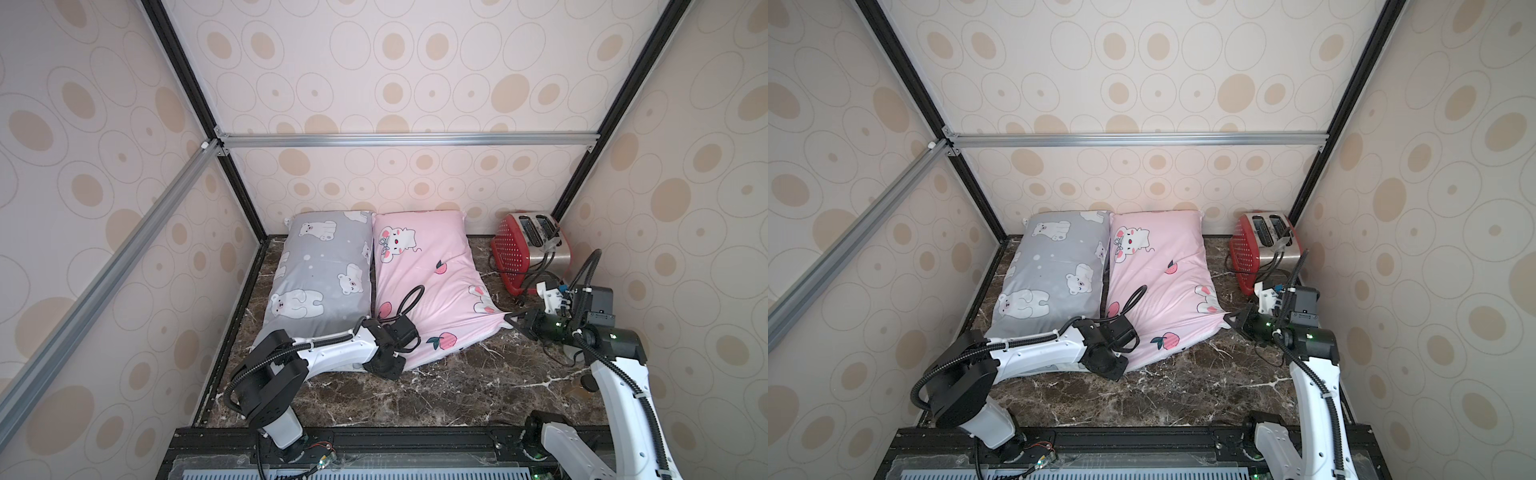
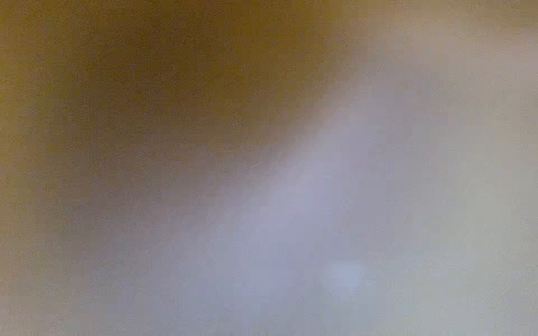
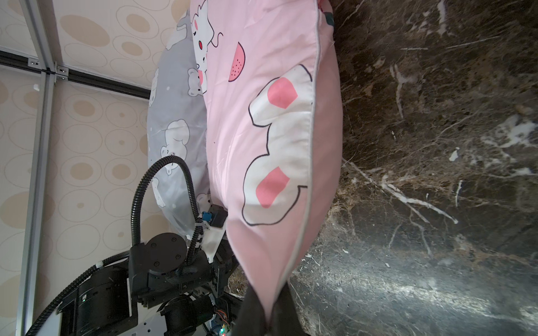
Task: Zip up pillowcases
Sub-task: Place the pillowcase at the center of the board, then adjust the pillowcase at the center of the board.
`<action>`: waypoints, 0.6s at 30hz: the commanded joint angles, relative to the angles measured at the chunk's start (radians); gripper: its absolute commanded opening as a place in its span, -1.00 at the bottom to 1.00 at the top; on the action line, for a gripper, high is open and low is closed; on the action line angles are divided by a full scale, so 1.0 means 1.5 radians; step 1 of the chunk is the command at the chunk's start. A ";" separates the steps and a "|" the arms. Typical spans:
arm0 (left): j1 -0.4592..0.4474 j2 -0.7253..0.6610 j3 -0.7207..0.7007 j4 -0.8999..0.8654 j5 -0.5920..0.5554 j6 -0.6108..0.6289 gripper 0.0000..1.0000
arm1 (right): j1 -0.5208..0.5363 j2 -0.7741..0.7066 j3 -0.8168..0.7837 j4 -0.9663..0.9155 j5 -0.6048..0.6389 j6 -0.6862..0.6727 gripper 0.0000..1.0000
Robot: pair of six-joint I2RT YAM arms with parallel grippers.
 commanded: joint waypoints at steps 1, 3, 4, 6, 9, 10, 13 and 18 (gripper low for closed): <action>0.007 -0.005 -0.002 -0.117 -0.025 0.007 -1.00 | -0.013 -0.008 0.025 0.000 0.041 -0.048 -1.00; 0.007 -0.030 0.022 -0.126 -0.027 0.016 -1.00 | -0.013 -0.011 0.052 -0.038 0.081 -0.082 -0.64; 0.006 -0.052 0.038 -0.126 -0.026 0.025 -0.70 | -0.013 -0.005 0.070 -0.063 0.106 -0.101 -0.17; 0.007 -0.099 0.077 -0.133 -0.043 0.038 -0.08 | -0.012 0.004 0.100 -0.091 0.154 -0.128 0.83; 0.011 -0.143 0.158 -0.172 -0.119 0.061 0.53 | -0.010 0.001 0.110 -0.061 0.214 -0.131 1.00; 0.018 -0.150 0.179 -0.178 -0.145 0.070 0.66 | -0.009 0.001 0.101 -0.032 0.224 -0.123 1.00; 0.062 -0.166 0.206 -0.151 -0.227 0.090 0.99 | 0.014 0.005 0.049 0.088 0.255 -0.122 1.00; 0.153 -0.213 0.135 0.062 -0.474 0.145 0.99 | 0.107 0.061 -0.040 0.277 0.440 -0.182 1.00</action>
